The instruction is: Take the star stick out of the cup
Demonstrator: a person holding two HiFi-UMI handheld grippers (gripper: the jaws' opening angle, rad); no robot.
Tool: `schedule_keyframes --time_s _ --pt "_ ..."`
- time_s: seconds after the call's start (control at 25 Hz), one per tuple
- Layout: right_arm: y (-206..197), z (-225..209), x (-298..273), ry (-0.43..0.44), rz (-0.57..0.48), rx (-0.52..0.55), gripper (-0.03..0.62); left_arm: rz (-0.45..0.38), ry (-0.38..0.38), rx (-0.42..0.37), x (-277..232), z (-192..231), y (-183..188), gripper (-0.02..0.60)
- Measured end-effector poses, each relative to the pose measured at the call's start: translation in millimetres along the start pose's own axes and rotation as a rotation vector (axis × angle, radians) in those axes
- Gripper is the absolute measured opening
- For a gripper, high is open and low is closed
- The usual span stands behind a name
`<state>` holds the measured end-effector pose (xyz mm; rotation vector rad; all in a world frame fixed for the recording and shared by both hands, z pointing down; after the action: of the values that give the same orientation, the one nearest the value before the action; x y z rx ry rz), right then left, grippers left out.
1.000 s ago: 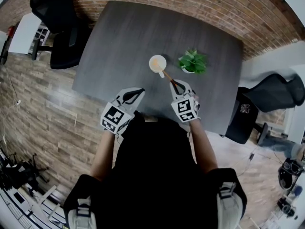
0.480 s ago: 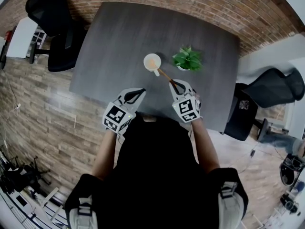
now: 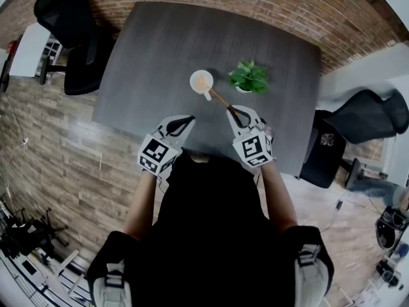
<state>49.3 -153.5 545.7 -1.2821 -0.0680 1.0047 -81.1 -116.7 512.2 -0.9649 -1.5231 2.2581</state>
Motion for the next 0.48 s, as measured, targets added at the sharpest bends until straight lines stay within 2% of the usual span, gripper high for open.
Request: schedule_keyframes --time_s 0.48 --pt "8 1 17 0.031 -0.071 -0.019 0.014 -0.009 0.02 -0.008 -1 -5 0 0.002"
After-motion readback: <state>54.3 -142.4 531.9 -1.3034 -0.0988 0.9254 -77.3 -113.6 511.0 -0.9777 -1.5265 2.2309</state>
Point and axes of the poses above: the fingertips, and each gripper's own axes: x backward along the fingers, z to its left, y out of its top, the point moved 2 cm from there along x, backward along the fingers, and after that the axes turned 6 degrees about x, right-handed, at the moved point
